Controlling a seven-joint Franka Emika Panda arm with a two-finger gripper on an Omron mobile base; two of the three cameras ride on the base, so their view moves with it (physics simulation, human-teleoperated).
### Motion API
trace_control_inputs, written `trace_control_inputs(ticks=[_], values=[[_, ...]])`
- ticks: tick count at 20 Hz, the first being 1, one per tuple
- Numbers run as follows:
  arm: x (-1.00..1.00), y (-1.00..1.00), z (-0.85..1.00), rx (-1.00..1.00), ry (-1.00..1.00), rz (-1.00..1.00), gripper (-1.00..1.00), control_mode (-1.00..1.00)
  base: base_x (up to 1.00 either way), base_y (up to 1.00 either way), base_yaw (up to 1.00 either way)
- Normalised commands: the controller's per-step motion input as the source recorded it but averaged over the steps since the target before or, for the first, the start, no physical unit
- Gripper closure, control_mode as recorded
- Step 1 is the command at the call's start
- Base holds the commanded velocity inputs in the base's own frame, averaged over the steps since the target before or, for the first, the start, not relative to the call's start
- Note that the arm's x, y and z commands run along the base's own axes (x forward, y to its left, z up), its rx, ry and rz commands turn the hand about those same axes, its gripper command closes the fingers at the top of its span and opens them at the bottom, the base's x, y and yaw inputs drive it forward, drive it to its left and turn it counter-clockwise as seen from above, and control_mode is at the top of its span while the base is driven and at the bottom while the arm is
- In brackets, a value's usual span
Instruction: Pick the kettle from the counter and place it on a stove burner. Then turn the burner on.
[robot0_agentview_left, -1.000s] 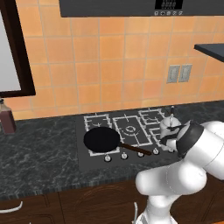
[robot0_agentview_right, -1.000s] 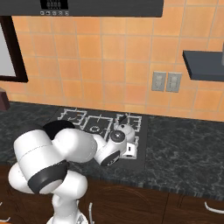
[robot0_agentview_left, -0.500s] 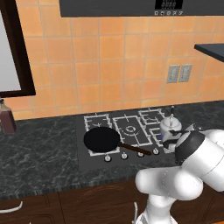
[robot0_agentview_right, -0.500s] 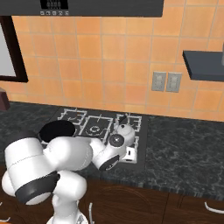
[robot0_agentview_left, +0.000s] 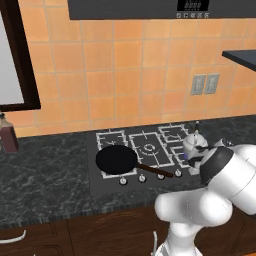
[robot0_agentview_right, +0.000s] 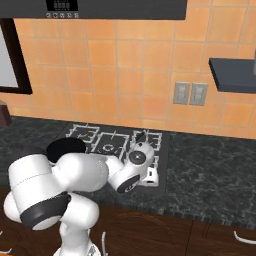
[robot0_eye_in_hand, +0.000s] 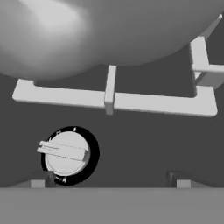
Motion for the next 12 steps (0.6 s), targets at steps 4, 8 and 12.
trace_control_inputs(ticks=[4, 8, 12], values=[[-0.88, -0.34, 0.19, 0.0, -0.06, 0.0, -1.0, -1.0, 0.0, 0.0, 0.0], [-0.8, -0.15, 0.68, 0.0, -0.19, 0.0, -1.0, -1.0, 0.0, 0.0, 0.0], [-0.58, -0.28, 0.73, 0.0, -0.19, 0.0, -1.0, -1.0, 0.0, 0.0, 0.0]])
